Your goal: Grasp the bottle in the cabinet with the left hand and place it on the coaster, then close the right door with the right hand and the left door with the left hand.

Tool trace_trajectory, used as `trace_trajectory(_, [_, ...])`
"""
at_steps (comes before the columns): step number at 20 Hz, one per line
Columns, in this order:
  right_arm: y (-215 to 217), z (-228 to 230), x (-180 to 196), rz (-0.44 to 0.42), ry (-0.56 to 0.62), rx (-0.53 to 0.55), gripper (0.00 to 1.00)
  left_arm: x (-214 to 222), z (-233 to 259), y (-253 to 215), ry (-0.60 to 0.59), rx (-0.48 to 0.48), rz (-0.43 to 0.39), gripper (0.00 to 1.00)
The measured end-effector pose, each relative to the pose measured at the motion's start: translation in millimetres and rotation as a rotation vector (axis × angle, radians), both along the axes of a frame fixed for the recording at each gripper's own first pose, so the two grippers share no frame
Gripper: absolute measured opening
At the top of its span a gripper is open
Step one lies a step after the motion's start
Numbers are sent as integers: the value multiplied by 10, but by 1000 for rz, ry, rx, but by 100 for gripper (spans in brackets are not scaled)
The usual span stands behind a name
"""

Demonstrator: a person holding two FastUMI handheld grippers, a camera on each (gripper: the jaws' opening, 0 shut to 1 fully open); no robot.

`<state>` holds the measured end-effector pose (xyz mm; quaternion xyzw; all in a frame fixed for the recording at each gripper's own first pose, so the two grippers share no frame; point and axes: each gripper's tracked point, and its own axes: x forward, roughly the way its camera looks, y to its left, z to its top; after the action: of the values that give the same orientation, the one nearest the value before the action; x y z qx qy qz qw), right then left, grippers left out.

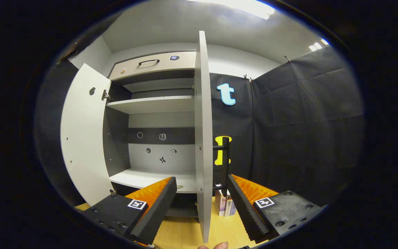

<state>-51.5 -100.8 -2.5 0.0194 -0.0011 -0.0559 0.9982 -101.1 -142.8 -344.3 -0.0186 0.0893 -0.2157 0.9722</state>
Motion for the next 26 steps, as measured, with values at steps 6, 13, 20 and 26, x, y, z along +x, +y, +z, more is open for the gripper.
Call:
trace_trajectory(6, [-44,-81,-92,-24,30,-16,97,54,-176,-56,-5,-12,-40,74])
trace_trajectory(13, [-42,-143,-150,-34,54,-21,98,49,-447,-54,52,30,-50,75])
trace_trajectory(20, [-4,-207,-148,-35,77,-9,97,4,-483,-38,87,17,-64,82])
trace_trajectory(26, [-5,-224,-123,-41,98,27,98,-73,-484,76,111,19,-55,94])
